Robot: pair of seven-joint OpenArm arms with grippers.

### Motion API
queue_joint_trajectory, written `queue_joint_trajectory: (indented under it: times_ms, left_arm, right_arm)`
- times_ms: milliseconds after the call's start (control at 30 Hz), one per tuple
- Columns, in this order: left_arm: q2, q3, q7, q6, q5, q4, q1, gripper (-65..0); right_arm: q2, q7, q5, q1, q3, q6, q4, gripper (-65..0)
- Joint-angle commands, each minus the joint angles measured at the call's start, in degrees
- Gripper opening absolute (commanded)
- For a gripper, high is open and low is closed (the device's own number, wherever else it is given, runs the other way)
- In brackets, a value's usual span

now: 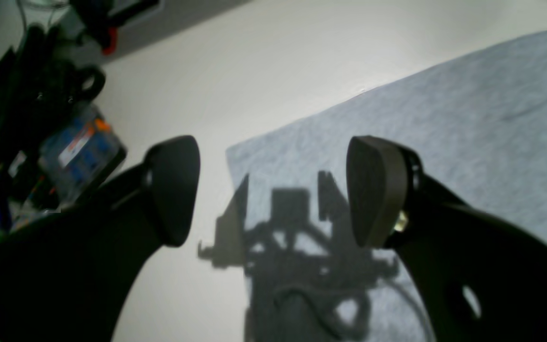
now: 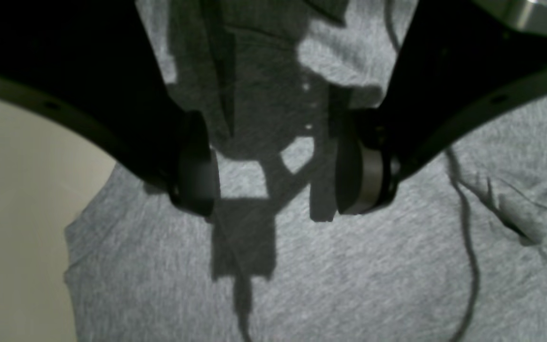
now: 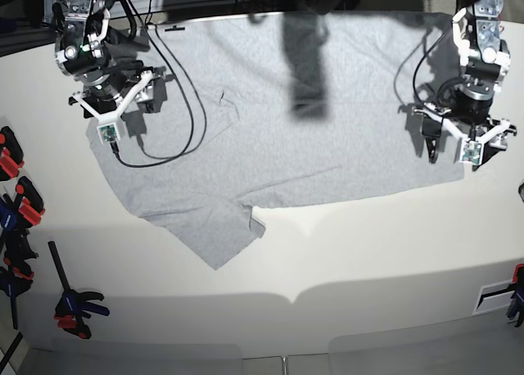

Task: Fold the T-shirt properly
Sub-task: 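Move the left gripper along the shirt side to the hem corner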

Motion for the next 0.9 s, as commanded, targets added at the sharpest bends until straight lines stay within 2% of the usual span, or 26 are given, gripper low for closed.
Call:
queue_joint_trajectory:
  times_ms: [0,233,367,633,867]
  left_arm:
    - [-0.8,-0.4,-2.5,0.7,0.2,1.0,-0.3,-20.3]
    - [-0.8,-0.4,-9.8,0.6,1.8,1.0,-0.4,-20.4]
    - [-0.8,-0.4,-9.9,0.8,5.7,1.0,-0.6,-20.4]
    - [-0.5,-0.4,-9.7,1.7,5.6,1.0,-1.4,-20.4]
    - [-0.5,-0.4,-9.7,1.7,5.6,1.0,-1.4,-20.4]
  right_arm:
    - [0.7,1.6,0.6,0.3,0.2,0.4,1.2,-26.0]
    - [0.6,2.7,0.6,0.3,0.2,0.4,1.2,-26.0]
    - [0.6,3.1,0.6,0.3,0.2,0.3,1.2,-26.0]
    - [0.7,3.1,8.2,0.3,0.2,0.4,1.2,-26.0]
    - [0.6,3.6,8.3,0.3,0.2,0.2,1.2,-26.0]
